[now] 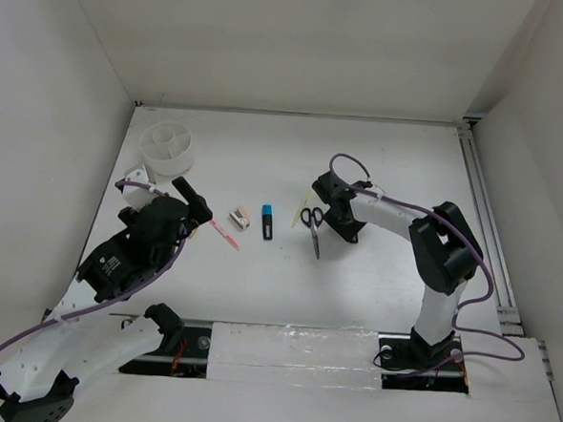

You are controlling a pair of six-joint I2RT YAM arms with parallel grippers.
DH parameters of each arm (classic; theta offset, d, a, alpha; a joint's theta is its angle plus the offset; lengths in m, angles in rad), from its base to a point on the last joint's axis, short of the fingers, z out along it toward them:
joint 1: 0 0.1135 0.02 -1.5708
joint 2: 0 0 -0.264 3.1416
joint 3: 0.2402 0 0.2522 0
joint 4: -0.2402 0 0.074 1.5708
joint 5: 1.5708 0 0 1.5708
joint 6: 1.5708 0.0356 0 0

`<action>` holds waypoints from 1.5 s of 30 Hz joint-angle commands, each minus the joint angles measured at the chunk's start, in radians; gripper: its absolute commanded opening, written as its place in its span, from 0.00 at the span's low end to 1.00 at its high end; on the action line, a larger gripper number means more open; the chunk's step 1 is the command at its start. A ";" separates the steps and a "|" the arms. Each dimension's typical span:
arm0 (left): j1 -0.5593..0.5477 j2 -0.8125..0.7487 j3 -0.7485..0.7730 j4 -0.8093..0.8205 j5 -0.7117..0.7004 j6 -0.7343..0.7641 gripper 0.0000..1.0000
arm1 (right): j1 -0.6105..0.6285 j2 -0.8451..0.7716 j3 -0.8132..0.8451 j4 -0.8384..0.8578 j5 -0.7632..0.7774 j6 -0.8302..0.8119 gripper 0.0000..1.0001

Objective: Sort the stationery into containers
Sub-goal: Pick up the pen cap from the center of the board.

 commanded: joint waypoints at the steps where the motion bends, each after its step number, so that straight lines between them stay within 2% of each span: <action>1: 0.000 -0.007 -0.003 0.030 0.000 0.015 1.00 | -0.023 0.002 -0.018 0.021 0.007 0.020 0.57; 8: 0.000 -0.007 -0.012 0.030 0.000 0.015 1.00 | -0.034 0.011 -0.027 0.021 -0.004 0.020 0.57; 13: 0.000 -0.016 -0.012 0.030 0.000 0.015 1.00 | -0.034 0.020 -0.018 0.001 -0.004 0.020 0.44; 18: 0.000 -0.035 -0.012 0.030 0.000 0.015 1.00 | -0.034 0.052 0.022 -0.029 -0.013 0.020 0.41; 20: 0.000 -0.044 -0.012 0.030 0.000 0.015 1.00 | -0.034 0.066 0.033 -0.042 -0.022 0.020 0.37; 21: 0.000 -0.044 -0.012 0.030 0.000 0.015 1.00 | -0.034 0.075 0.033 -0.051 -0.023 0.020 0.34; 23: 0.000 -0.044 -0.012 0.030 -0.009 0.015 1.00 | -0.034 0.075 0.033 -0.060 -0.032 0.020 0.18; 24: 0.000 -0.044 -0.012 0.030 -0.009 0.015 1.00 | -0.034 0.075 0.033 -0.060 -0.032 0.020 0.18; 25: 0.000 -0.044 -0.012 0.030 -0.009 0.015 1.00 | -0.034 0.075 0.033 -0.060 -0.032 0.020 0.07; 26: 0.000 -0.044 -0.012 0.030 -0.009 0.015 1.00 | -0.034 0.075 0.033 -0.074 -0.032 0.020 0.00; 31: 0.000 -0.012 -0.012 0.030 0.000 0.015 1.00 | -0.034 0.033 0.033 -0.065 -0.018 -0.014 0.00; 35: 0.000 0.071 0.027 0.018 0.074 0.024 1.00 | 0.013 -0.116 0.042 -0.051 0.037 -0.080 0.00; 38: 0.000 0.172 0.040 0.008 0.135 -0.063 1.00 | 0.072 -0.212 0.033 0.010 0.080 -0.190 0.00; 40: 0.000 0.239 0.030 0.008 0.166 -0.126 1.00 | 0.104 -0.296 0.022 0.094 0.080 -0.319 0.00; 44: 0.000 0.332 0.011 0.021 0.197 -0.296 1.00 | 0.170 -0.394 0.031 0.175 0.057 -0.509 0.00; 45: 0.000 0.352 0.011 0.001 0.197 -0.383 1.00 | 0.194 -0.409 0.031 0.175 0.057 -0.534 0.00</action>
